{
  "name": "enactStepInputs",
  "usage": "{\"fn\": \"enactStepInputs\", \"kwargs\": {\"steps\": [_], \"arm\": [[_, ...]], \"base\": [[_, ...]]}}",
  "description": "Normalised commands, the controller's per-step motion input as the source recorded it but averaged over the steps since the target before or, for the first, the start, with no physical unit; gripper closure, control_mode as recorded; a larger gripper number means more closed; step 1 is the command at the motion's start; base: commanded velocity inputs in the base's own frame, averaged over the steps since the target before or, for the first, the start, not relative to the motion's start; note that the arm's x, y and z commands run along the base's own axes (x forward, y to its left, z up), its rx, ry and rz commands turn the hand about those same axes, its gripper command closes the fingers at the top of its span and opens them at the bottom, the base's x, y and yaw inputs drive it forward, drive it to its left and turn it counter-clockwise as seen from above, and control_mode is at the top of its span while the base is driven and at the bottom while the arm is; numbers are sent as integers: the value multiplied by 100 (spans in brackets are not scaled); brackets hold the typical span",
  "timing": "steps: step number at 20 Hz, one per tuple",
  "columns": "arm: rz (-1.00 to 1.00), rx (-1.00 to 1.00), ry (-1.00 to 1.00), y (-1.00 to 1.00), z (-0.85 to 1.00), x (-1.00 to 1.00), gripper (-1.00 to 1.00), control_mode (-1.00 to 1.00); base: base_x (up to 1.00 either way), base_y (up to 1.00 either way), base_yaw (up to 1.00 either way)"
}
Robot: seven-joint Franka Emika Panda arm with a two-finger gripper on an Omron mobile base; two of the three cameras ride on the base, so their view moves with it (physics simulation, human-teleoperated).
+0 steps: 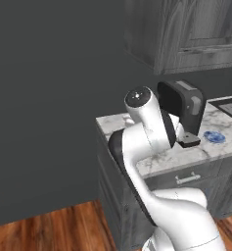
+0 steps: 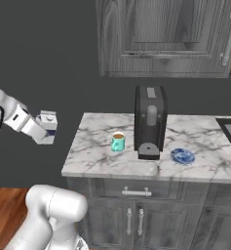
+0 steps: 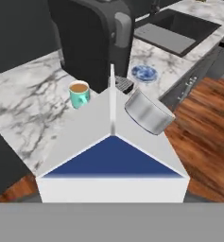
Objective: Take a sugar cube from the saucer and place it inside the coffee. Then, grab milk from the fridge and place it next to the coffee on the counter to sweeten the coffee.
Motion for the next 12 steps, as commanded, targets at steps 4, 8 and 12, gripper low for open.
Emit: {"fn": "enactStepInputs", "kwargs": {"steps": [4, 8, 12], "arm": [[-55, -11, 8, 0, -30, 64, 100, -100], [-24, -8, 0, 0, -12, 45, 100, -100], [-12, -11, 0, 0, -36, 42, 100, -100]], "base": [[0, 0, 0], [0, 0, 0], [0, 0, 0]]}}
